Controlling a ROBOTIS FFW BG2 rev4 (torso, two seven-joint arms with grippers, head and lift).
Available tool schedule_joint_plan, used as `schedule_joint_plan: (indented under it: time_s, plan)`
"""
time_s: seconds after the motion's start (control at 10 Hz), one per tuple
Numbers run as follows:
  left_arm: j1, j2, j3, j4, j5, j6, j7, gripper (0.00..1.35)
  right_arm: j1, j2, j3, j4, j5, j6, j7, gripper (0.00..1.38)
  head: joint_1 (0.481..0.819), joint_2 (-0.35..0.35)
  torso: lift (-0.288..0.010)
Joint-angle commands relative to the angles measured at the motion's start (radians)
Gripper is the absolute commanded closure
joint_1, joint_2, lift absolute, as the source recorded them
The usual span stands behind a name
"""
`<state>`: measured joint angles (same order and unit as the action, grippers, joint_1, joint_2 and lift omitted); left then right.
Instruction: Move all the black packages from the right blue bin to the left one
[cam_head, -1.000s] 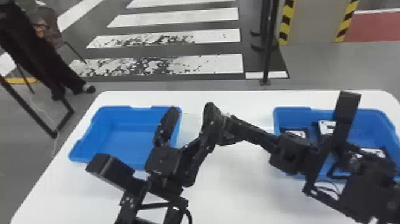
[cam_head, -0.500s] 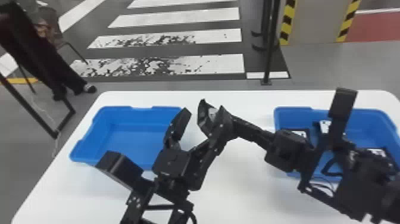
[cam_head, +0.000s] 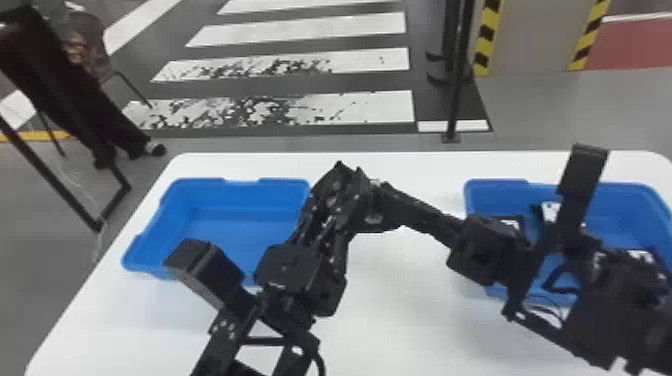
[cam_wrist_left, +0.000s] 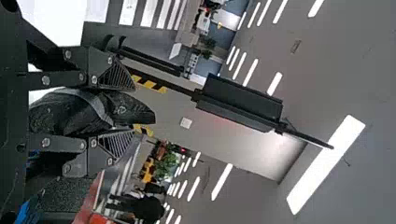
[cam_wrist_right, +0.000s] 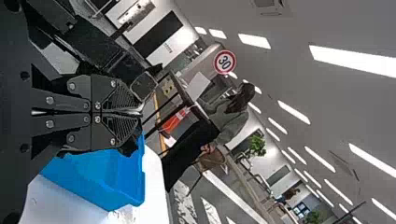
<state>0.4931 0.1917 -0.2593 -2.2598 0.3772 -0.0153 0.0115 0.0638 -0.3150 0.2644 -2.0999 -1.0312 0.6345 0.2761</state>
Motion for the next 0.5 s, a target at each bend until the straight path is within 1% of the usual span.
schedule_joint_plan:
  time_s: [0.0,0.2,0.3,0.4]
  plan:
    - [0.003,0.002,0.002,-0.021,-0.016,0.035,-0.001,1.21,-0.005,-0.001,0.005,0.008,-0.008,-0.021,0.002,1.21,0.695,0.169,-0.176]
    - [0.0,0.006,-0.01,-0.026,-0.01,0.037,-0.001,1.21,-0.012,0.001,0.007,0.02,-0.014,-0.046,0.003,1.2,0.695,0.162,-0.176]
    - [0.005,0.008,-0.012,-0.026,-0.004,0.013,-0.001,1.21,-0.022,0.001,0.017,0.044,-0.036,-0.068,0.017,1.13,0.695,0.158,-0.176]
    - [0.005,0.003,-0.002,-0.026,-0.004,0.008,-0.001,1.21,-0.027,0.001,0.021,0.069,-0.04,-0.109,0.037,1.03,0.695,0.155,-0.176]
